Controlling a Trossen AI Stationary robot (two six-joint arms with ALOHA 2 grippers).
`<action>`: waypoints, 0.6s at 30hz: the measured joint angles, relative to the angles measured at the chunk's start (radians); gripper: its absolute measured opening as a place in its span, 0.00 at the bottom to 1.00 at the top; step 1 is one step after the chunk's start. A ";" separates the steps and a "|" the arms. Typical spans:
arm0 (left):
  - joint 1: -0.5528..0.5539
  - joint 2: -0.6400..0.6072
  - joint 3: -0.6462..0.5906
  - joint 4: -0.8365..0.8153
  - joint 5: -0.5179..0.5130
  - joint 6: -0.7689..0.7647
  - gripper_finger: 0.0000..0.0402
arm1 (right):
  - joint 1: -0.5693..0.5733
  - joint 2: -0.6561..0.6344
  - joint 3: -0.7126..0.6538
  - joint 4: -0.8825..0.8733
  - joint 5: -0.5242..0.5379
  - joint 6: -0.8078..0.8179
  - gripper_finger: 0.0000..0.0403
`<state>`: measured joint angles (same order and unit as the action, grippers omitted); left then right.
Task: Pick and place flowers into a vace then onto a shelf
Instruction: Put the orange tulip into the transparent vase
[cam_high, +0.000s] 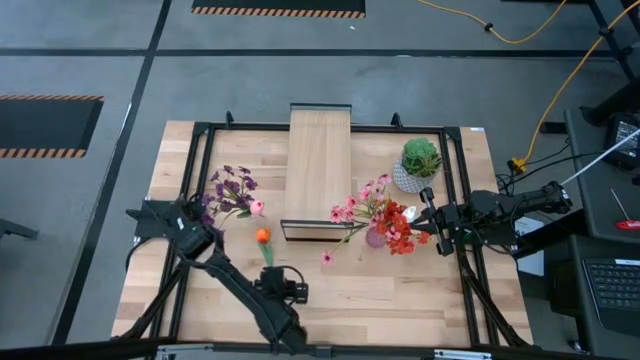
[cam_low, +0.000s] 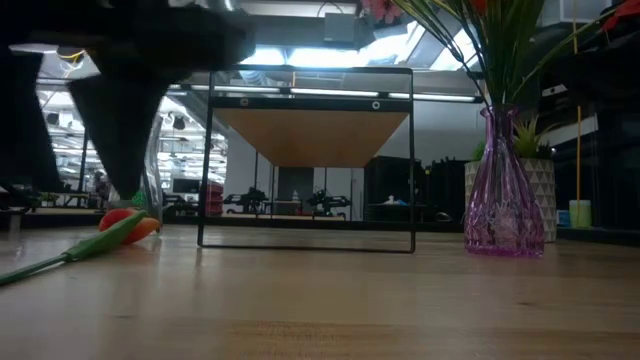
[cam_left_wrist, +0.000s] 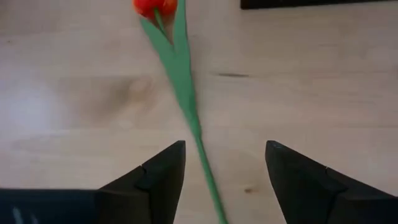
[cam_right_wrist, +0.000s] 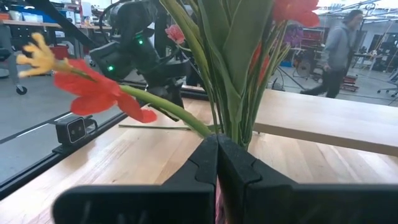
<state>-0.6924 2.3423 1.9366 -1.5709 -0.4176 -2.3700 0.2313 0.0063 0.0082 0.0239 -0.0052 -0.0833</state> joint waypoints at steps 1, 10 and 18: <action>0.004 0.001 0.000 0.000 -0.001 0.005 0.53 | 0.000 0.000 0.000 0.000 0.000 0.001 0.02; 0.016 -0.021 -0.123 0.000 0.076 -0.024 0.53 | 0.000 0.000 0.000 0.000 0.000 0.002 0.02; 0.033 -0.022 -0.140 0.018 0.033 -0.015 0.53 | 0.000 0.000 0.000 0.000 0.000 -0.001 0.02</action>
<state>-0.6598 2.3201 1.7966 -1.5531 -0.3848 -2.3847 0.2310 0.0066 0.0082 0.0242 -0.0051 -0.0845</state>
